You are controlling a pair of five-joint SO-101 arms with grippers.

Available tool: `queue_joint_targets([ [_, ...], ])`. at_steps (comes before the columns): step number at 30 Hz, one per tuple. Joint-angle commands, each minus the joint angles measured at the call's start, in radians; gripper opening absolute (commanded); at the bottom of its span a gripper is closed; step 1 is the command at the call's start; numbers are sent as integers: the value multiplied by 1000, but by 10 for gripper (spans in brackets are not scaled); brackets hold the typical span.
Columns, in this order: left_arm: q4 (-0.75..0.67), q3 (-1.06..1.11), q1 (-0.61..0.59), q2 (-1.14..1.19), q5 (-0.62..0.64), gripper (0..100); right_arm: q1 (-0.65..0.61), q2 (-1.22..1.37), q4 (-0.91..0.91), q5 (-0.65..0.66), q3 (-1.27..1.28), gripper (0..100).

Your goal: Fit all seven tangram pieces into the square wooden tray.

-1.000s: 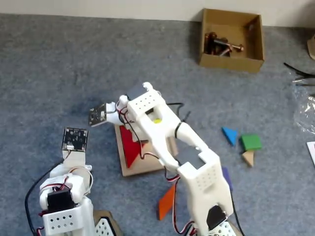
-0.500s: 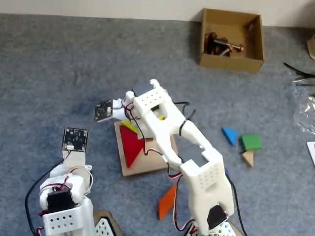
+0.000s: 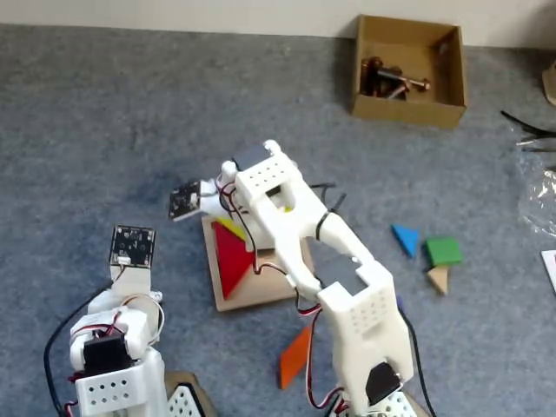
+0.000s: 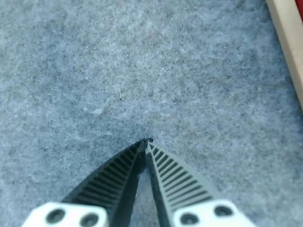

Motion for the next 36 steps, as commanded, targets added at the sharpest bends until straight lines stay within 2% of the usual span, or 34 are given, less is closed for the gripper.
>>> queue_joint_targets([
  [1, 3, 19, -18, -5, 5, 5, -16, -28, 51, -5, -15, 307],
  [12, 3, 19, -18, -5, 5, 5, -24, -22, 45, -12, -22, 307],
  [21, 3, 19, -18, -5, 5, 5, -41, -22, -84, -12, -13, 307],
  [27, 3, 19, -18, -5, 5, 5, -73, -24, -90, -14, -19, 307],
  [30, 3, 19, -18, -5, 5, 5, -67, -27, -90, -84, -22, 306],
  [33, 3, 19, -18, -5, 5, 5, -67, -28, -81, -164, -82, 238],
  [36, 3, 19, -18, -5, 5, 5, -56, -28, -79, -258, -151, 94],
])
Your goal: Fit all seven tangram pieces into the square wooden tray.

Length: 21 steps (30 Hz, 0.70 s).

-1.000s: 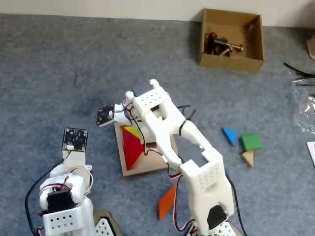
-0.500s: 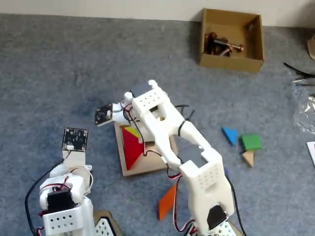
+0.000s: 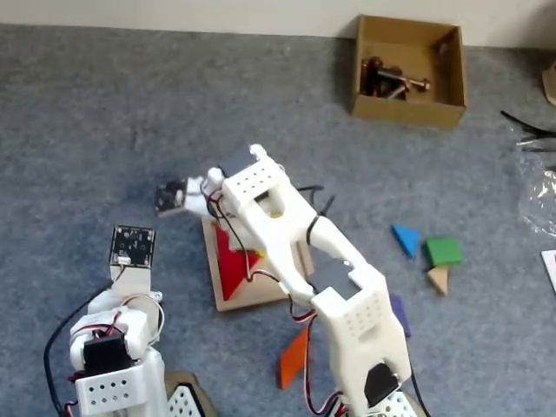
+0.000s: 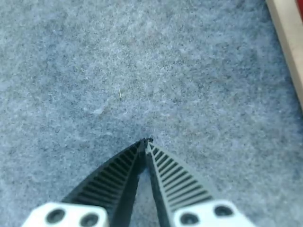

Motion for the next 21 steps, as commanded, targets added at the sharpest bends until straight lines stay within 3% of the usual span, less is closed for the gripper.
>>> queue_joint_targets([
  [1, 3, 19, -18, -5, 5, 5, 7, -28, -10, -115, -119, 49],
  [3, 3, 19, -18, -5, 5, 5, 25, -28, -10, -170, -160, 2],
  [21, 3, 19, -12, -5, 5, 6, 188, -21, 136, -453, -208, 4],
])
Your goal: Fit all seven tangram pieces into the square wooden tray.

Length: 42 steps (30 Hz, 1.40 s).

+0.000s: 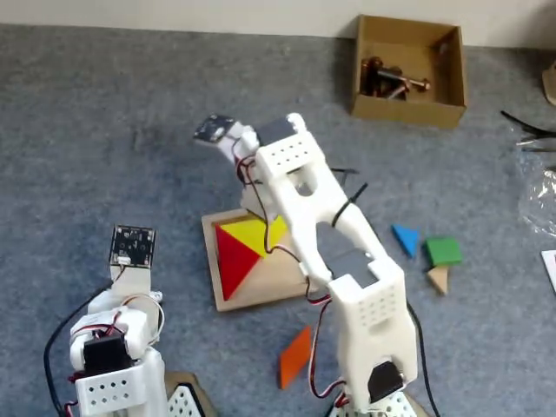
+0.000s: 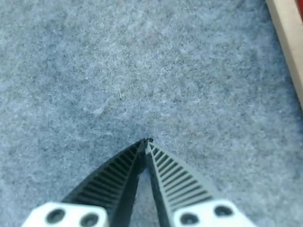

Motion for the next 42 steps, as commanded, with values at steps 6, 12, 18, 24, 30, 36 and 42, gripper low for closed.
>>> queue_joint_targets([
  [6, 2, 19, -12, -5, 6, 5, 31, -19, -24, -169, 28, 4],
  [12, 0, 19, -12, -5, 118, 6, 50, -22, -176, -209, 203, 4],
  [18, 3, 19, -12, -5, 118, 5, 77, -22, -186, -209, 228, 4],
  [24, 5, 19, -12, -5, 118, 5, 71, -21, -220, -207, 231, 4],
  [30, 5, 19, -12, -5, 118, 5, 48, -21, -292, -207, 288, 4],
  [36, 5, 19, -12, -5, 118, 5, -27, -21, -303, -209, 317, 4],
  [42, 5, 19, -12, -5, 118, 5, -67, -21, -303, -209, 317, 4],
])
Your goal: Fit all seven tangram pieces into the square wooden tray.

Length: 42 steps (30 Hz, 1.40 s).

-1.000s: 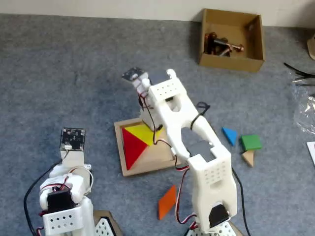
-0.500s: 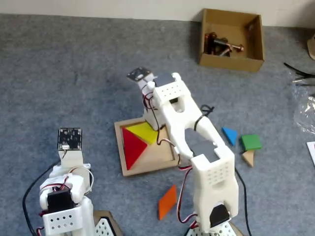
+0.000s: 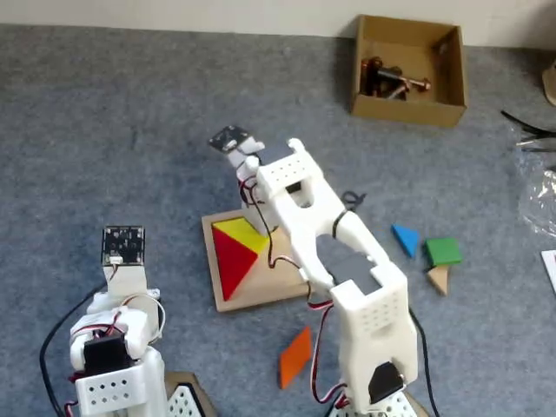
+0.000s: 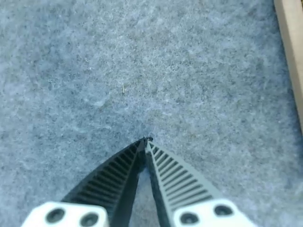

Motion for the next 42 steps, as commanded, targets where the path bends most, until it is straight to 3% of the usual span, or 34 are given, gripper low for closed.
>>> queue_joint_targets([
  [1, 5, 19, -12, -5, 9, 5, -41, -10, -19, -8, 18, 4],
  [10, 5, 19, -12, -5, 9, 5, -42, -21, 25, -8, -2, 4],
  [23, 5, 19, -12, -5, 9, 5, -36, -19, 303, -8, -378, 4],
  [28, 5, 19, -12, -5, 9, 5, 13, -18, 469, -8, -587, 4],
  [32, 5, 19, -12, -5, 9, 5, 71, -19, 476, -8, -688, 4],
  [42, 5, 19, -12, -5, 9, 5, 180, -202, 479, -6, -661, 4],
])
